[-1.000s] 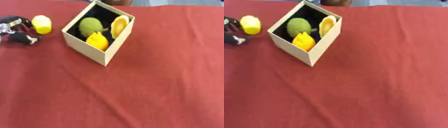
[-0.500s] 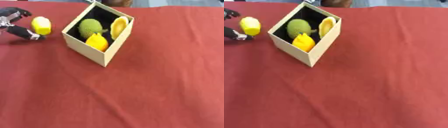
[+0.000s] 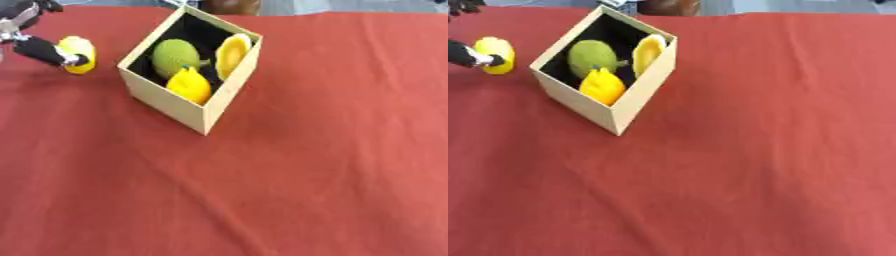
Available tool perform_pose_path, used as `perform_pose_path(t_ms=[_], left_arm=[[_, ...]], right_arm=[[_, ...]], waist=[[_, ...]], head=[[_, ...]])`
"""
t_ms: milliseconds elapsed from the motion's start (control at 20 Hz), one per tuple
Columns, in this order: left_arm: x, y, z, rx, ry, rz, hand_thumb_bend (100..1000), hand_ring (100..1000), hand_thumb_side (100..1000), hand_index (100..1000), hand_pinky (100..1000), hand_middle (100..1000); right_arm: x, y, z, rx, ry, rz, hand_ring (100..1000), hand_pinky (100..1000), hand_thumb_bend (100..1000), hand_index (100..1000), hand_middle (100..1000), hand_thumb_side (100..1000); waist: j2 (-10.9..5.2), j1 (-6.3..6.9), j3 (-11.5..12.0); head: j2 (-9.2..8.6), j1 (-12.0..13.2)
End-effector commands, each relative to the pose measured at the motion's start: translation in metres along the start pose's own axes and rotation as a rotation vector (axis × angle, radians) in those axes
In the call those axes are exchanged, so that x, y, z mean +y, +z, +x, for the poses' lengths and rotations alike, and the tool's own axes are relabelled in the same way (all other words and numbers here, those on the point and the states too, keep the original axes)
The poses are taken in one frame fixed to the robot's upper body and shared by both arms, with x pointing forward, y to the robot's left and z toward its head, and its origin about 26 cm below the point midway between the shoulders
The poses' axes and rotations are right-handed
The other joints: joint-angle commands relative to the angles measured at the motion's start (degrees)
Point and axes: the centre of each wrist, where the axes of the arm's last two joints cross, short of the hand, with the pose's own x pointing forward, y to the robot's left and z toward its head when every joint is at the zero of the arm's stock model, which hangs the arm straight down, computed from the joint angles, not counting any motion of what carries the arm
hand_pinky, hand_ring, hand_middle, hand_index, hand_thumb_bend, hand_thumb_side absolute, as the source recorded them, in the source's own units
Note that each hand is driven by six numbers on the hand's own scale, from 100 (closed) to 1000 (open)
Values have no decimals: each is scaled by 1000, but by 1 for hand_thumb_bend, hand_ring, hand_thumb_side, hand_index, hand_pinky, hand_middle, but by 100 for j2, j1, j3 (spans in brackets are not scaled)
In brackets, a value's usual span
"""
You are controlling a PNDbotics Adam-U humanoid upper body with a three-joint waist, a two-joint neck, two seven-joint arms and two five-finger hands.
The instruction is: Pick up objects on the table and place them in the box.
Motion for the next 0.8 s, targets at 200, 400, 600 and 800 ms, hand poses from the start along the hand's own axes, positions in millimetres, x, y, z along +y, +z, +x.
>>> perform_pose_path(t_ms=[200, 400, 600, 800], left_arm=[[8, -1, -7, 31, -12, -8, 591, 876, 388, 903, 877, 840], [2, -2, -11, 50, 5, -21, 526, 860, 337, 892, 859, 828], [-5, -4, -10, 23, 44, 0, 342, 823, 306, 856, 826, 788], [-13, -6, -7, -15, 94, 36, 135, 768, 318, 808, 784, 740]], right_arm=[[-5, -4, 6, -29, 10, -2, 840, 855, 100, 771, 723, 713], [-5, -4, 5, -28, 7, -5, 840, 856, 100, 772, 723, 715], [-4, -3, 5, -23, 2, -9, 841, 856, 100, 772, 723, 713], [-4, -4, 5, -16, -4, -15, 842, 857, 100, 772, 723, 718]], waist=[[-99, 9, -30], [-92, 0, -42], [-83, -21, -64], [-80, -34, -77]], head=[[-90, 47], [-112, 72], [-135, 93], [-136, 102]])
